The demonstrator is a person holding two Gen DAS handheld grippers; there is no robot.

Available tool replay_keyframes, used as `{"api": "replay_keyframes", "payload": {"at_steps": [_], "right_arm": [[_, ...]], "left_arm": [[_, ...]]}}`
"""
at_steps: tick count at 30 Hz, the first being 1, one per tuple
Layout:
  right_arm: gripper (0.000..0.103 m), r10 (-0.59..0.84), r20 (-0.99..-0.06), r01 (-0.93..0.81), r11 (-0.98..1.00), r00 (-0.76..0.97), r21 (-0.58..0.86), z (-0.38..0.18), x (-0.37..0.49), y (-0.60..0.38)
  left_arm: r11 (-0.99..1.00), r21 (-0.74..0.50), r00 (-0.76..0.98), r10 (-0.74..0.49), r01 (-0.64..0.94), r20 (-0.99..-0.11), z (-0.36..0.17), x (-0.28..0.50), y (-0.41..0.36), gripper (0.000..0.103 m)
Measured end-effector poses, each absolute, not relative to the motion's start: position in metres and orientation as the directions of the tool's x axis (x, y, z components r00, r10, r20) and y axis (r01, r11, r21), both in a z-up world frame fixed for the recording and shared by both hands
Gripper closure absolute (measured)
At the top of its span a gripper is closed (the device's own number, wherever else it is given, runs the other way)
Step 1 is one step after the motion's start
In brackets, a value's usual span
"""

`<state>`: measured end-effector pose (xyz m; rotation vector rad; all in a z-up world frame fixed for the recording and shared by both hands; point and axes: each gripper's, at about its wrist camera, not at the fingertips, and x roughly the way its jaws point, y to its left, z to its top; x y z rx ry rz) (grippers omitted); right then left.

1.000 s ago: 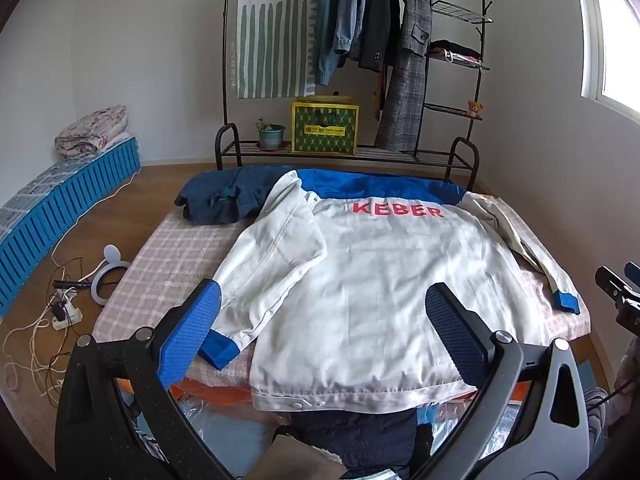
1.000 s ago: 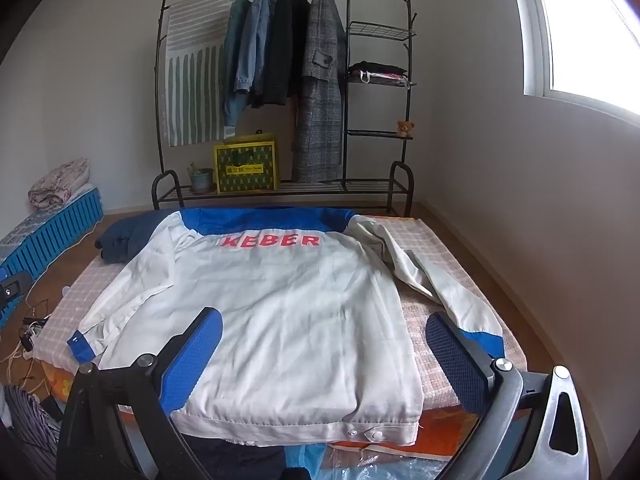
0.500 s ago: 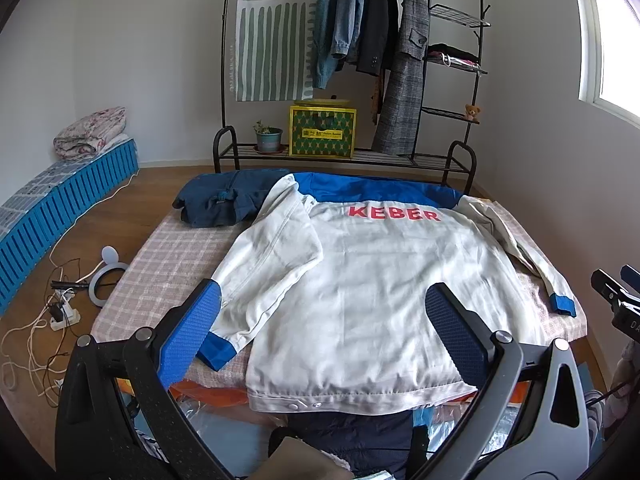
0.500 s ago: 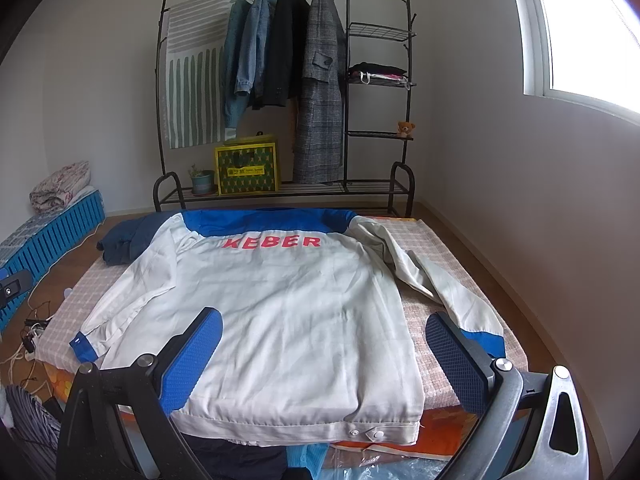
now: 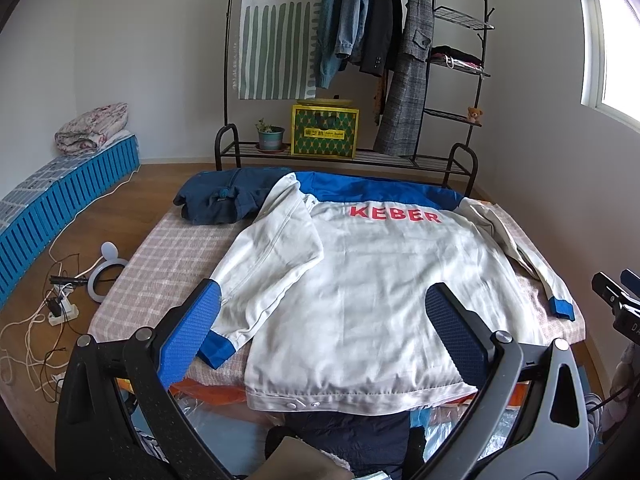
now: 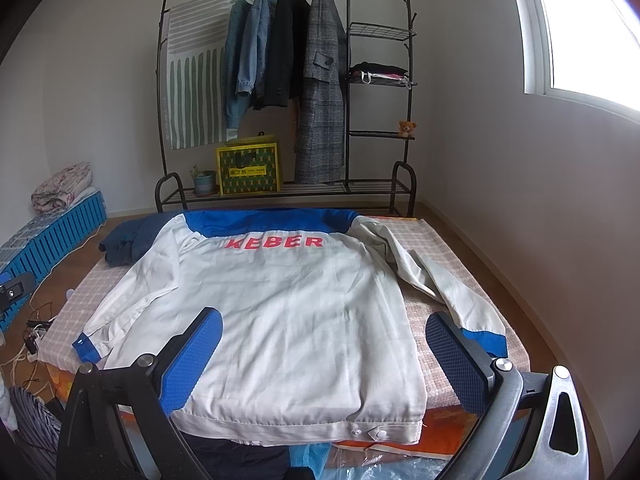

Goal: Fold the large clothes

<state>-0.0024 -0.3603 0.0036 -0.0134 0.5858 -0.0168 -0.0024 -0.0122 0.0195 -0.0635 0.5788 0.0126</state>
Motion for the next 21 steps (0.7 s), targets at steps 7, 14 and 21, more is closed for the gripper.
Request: {"api": "replay_keyframes", "payload": {"at_steps": [7,14,21], "right_arm": [[0.000,-0.018,-0.553,0.012,1.000,0.833,-0.015,0.0049,-0.0024,-0.3603],[0.000,-0.018,-0.554,0.012,1.000,0.833,-0.015,0.0062,-0.0031,-0.3594],[0.000,-0.018,-0.553,0.012,1.000,0.833,-0.014,0.0049,-0.0032,-0.3594]], "left_arm": [[0.998,-0.058,0.839,-0.005,-0.031,-0.545,0.0204,-0.0013,-0.0110,0.000],[0.998,-0.059,0.840,-0.005,-0.032,-0.542,0.0216,-0.0009,-0.0108,0.000],[0.998,-0.062,0.841,-0.007,-0.032,-0.541,0.0207,-0.0018,-0.0105,0.000]]}}
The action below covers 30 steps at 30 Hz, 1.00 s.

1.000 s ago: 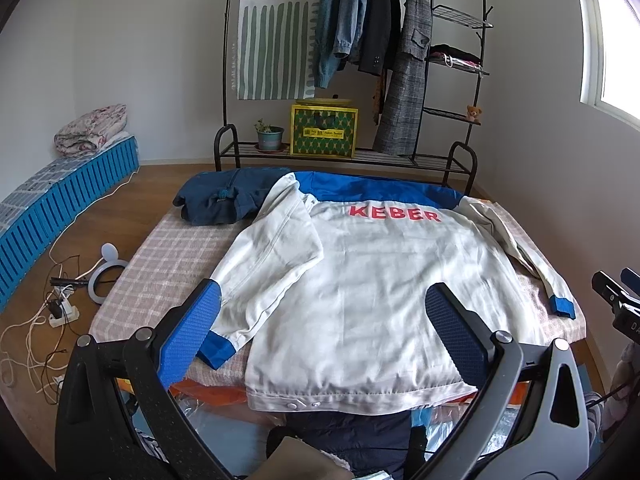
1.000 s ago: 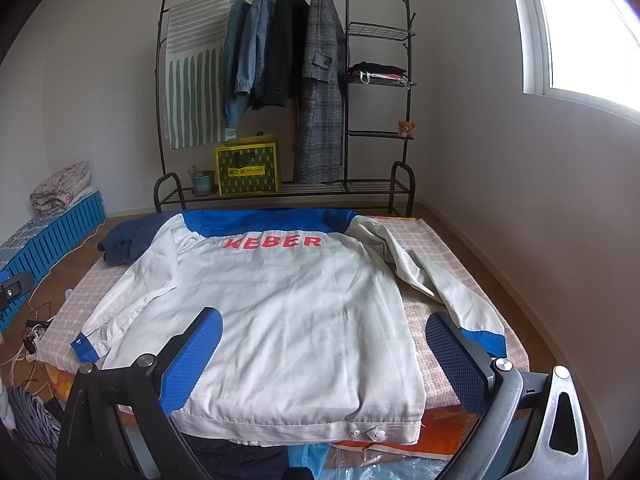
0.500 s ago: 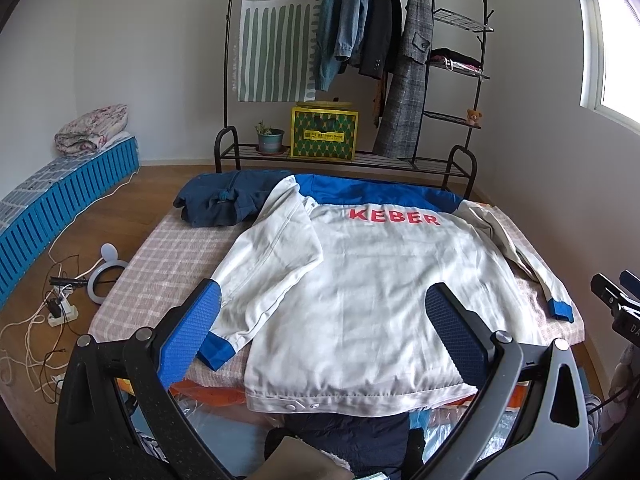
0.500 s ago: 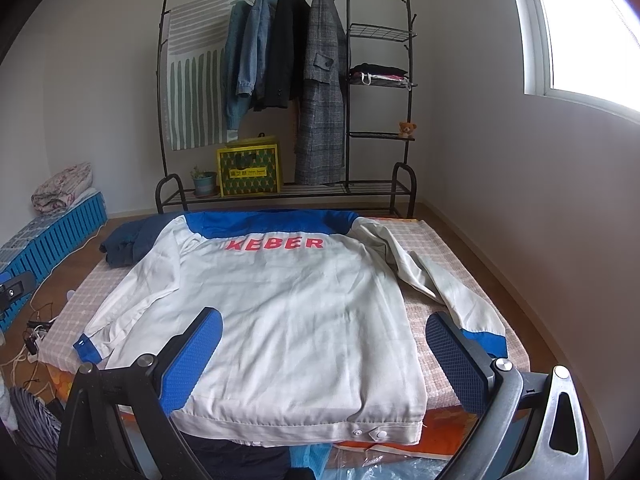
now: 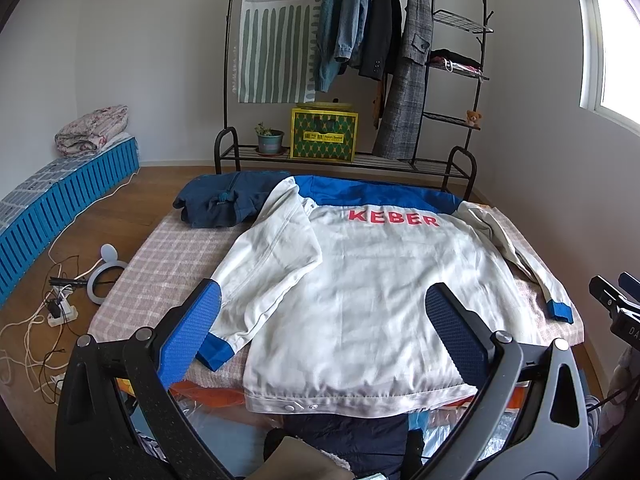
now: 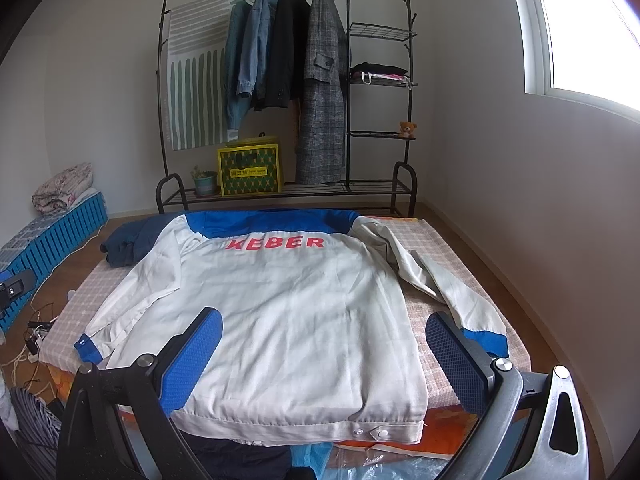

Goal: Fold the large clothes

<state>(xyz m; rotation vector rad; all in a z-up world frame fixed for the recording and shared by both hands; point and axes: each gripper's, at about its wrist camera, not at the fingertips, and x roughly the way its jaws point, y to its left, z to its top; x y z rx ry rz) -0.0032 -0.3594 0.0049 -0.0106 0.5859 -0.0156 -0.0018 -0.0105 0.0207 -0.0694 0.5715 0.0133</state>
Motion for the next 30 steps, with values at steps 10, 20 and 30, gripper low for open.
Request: {"api": "replay_keyframes", "payload": {"at_steps": [10,20,30], "right_arm": [[0.000,-0.015,-0.551,0.008,1.000,0.834,-0.016,0.009,-0.005,-0.355],[0.000,-0.012,-0.550,0.005,1.000,0.835,-0.013,0.009,-0.004,-0.349],[0.000,0.004,-0.556,-0.010,1.000,0.831,-0.008,0.010,-0.002,-0.341]], "left_arm": [[0.997,-0.064,0.841,-0.008,-0.032,-0.541,0.022,-0.001,-0.011,0.000],[0.997,-0.063,0.842,-0.007,-0.032,-0.539,0.020,-0.002,-0.010,0.000],[0.997,-0.067,0.843,-0.007,-0.035,-0.538,0.022,-0.002,-0.010,0.000]]}}
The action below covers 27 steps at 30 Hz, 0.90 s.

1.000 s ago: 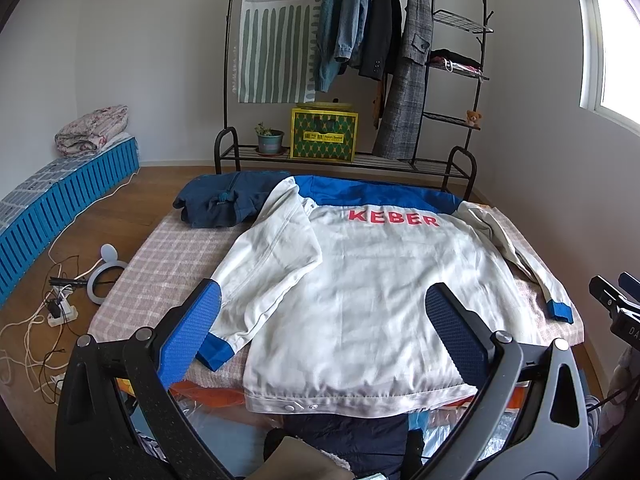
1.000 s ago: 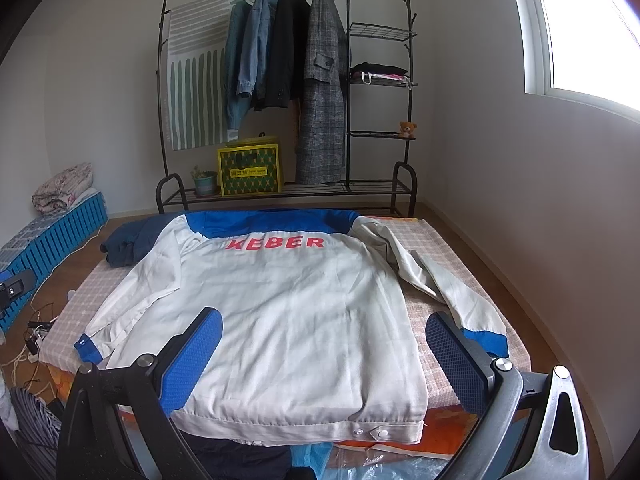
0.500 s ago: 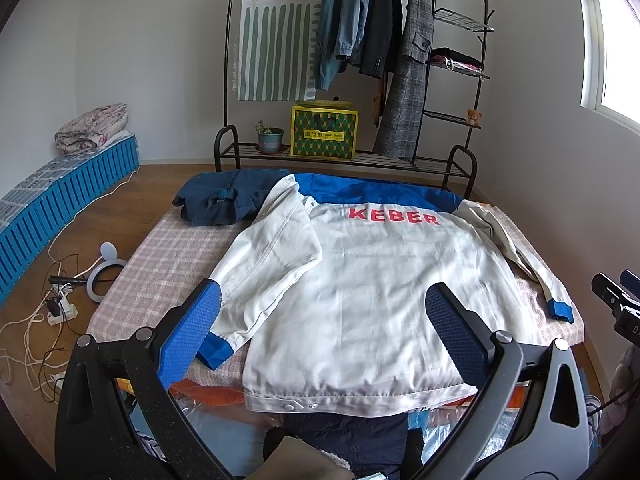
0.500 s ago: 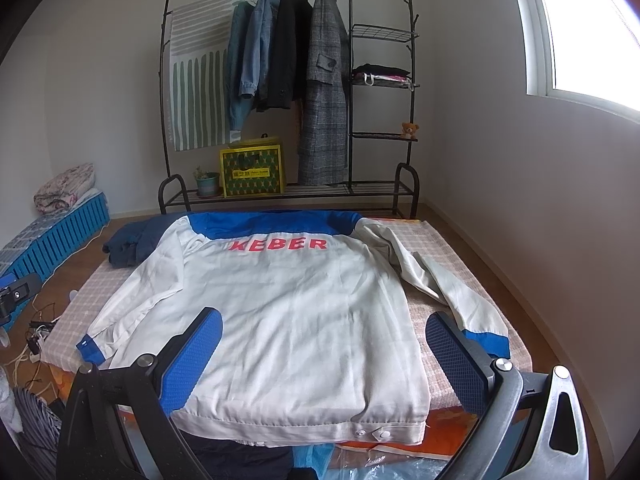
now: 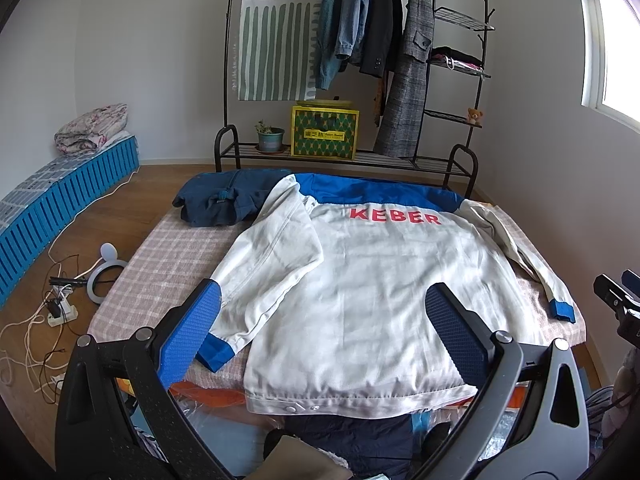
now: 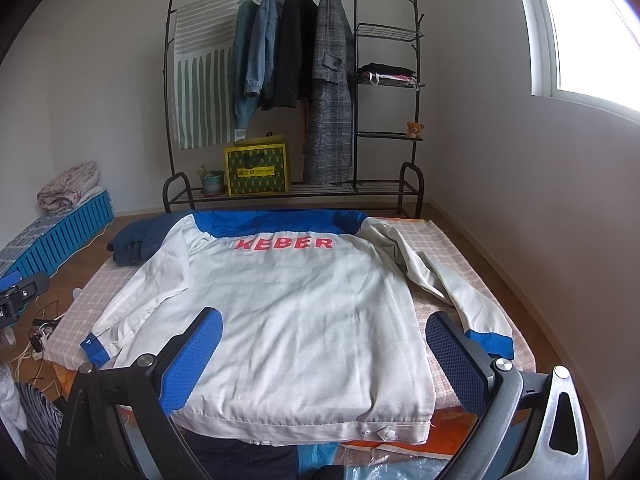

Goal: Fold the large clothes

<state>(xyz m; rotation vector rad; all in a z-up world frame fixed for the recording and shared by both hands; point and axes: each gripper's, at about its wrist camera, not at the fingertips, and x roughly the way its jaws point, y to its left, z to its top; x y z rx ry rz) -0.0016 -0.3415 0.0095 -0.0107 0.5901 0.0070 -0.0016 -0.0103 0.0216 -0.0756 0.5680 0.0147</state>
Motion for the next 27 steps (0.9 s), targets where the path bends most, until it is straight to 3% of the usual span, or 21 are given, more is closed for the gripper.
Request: {"api": "replay_keyframes", "payload": {"at_steps": [17,27], "right_arm": [[0.000,0.078,-0.559,-0.081,0.997,0.826,0.019,0.003,0.030,-0.326],[0.000,0.184,-0.532,-0.148,0.983,0.827,0.109,-0.006,0.081,-0.302]], "left_arm": [[0.995,-0.043,0.823,0.047,-0.086,-0.565,0.002,0.027,0.014,0.000],[0.982,-0.054,0.806,0.116,-0.180,-0.580,-0.019,0.094,0.093,0.000]]}}
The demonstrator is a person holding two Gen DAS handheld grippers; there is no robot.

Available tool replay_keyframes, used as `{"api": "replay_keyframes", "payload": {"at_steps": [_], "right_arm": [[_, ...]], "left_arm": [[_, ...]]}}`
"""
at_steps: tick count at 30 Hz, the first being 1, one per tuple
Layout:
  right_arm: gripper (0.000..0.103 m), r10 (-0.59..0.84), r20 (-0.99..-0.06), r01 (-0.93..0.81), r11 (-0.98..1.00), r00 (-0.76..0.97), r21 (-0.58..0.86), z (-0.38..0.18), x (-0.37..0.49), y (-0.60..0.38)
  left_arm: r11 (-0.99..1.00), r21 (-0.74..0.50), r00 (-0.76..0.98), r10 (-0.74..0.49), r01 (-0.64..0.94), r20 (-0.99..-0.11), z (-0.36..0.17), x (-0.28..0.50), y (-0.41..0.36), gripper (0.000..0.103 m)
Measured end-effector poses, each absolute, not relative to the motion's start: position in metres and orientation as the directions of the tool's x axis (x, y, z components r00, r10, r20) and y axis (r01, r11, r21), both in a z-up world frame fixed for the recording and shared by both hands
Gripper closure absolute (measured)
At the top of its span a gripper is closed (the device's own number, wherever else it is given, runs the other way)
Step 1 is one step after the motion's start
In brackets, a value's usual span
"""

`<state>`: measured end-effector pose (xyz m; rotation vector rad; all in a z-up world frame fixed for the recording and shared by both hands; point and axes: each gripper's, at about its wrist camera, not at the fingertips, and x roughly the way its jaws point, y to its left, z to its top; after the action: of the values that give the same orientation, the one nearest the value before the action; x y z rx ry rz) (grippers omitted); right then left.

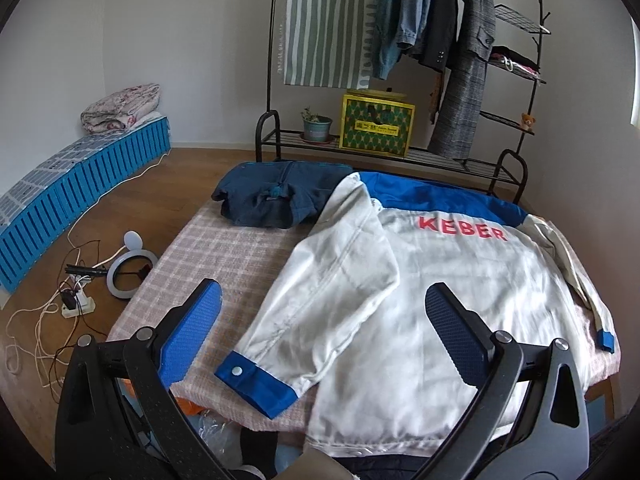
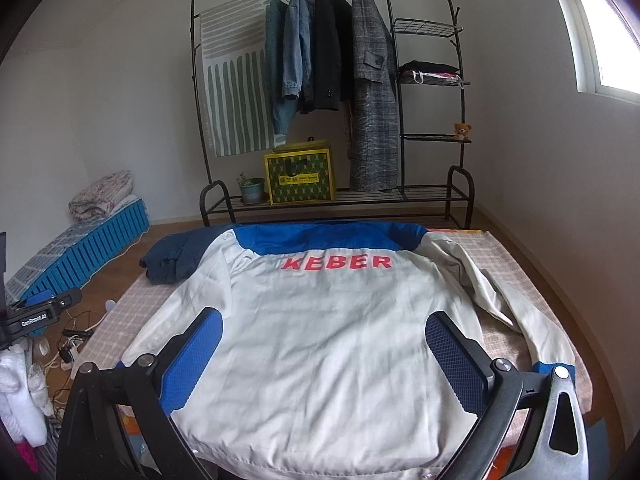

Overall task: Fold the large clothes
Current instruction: 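Grasp the blue cuff of the jacket sleeve with the left tool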

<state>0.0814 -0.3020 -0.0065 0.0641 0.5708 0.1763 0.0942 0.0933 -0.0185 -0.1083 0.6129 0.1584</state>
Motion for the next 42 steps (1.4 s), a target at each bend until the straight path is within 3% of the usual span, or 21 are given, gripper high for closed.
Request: {"api": "replay_keyframes", "payload": {"at_steps": [4,11,15,18,25,26,27,29,30,31,34,38,42], "right_arm": [[0.000,0.243,-0.525,-0.182,0.969,0.816,0.166,-0.013,0.112,-0.293],[0.003,0.342,-0.559,-0.250,0.939,0.756,0.236,-0.031,0.179,-0.263],[0.015,0.487,-0.570,-0.362,0.873,0.662,0.326,-0.056,0.211,-0.242],[0.015,0.578,-0.562,-0.405,0.816,0.591,0.413,-0.081,0.222,-0.236],[0.015,0.581,-0.618,-0.375,0.814,0.530,0.444,-0.112,0.248,-0.236],[0.015,0.584,-0.617,-0.369,0.811,0.528,0.453,-0.113,0.251,-0.238],[0.015,0.585,-0.618,-0.362,0.811,0.525,0.461,-0.114,0.254,-0.239],[0.015,0.583,-0.623,-0.352,0.812,0.522,0.465,-0.114,0.258,-0.240],[0.016,0.581,-0.625,-0.351,0.813,0.521,0.464,-0.115,0.259,-0.239],[0.016,0.581,-0.628,-0.352,0.814,0.518,0.462,-0.115,0.261,-0.239],[0.021,0.589,-0.635,-0.368,0.808,0.500,0.460,-0.113,0.262,-0.233],[0.035,0.606,-0.653,-0.401,0.793,0.454,0.458,-0.113,0.264,-0.220],[0.039,0.631,-0.653,-0.432,0.771,0.418,0.468,-0.104,0.269,-0.207]], "left_arm": [[0.984,-0.077,0.767,0.076,-0.162,-0.637,-0.044,0.137,0.132,0.000],[0.951,-0.219,0.647,-0.026,-0.220,-0.762,-0.112,0.191,0.207,0.024],[0.913,-0.332,0.556,-0.154,-0.236,-0.817,-0.161,0.209,0.233,0.024],[0.910,-0.335,0.507,-0.174,-0.246,-0.844,-0.188,0.221,0.237,0.024],[0.904,-0.325,0.410,-0.194,-0.278,-0.891,-0.234,0.245,0.233,0.025],[0.903,-0.323,0.399,-0.195,-0.284,-0.896,-0.239,0.247,0.233,0.033],[0.904,-0.317,0.382,-0.196,-0.287,-0.903,-0.245,0.249,0.231,0.049],[0.905,-0.302,0.379,-0.178,-0.299,-0.908,-0.248,0.251,0.230,0.066],[0.901,-0.317,0.385,-0.191,-0.296,-0.903,-0.247,0.252,0.230,0.086],[0.887,-0.363,0.384,-0.242,-0.286,-0.891,-0.247,0.252,0.230,0.096],[0.871,-0.414,0.428,-0.278,-0.266,-0.860,-0.230,0.249,0.225,0.101],[0.854,-0.479,0.534,-0.314,-0.202,-0.785,-0.183,0.239,0.216,0.102],[0.884,-0.459,0.625,-0.309,-0.089,-0.717,-0.135,0.224,0.195,0.103]]}}
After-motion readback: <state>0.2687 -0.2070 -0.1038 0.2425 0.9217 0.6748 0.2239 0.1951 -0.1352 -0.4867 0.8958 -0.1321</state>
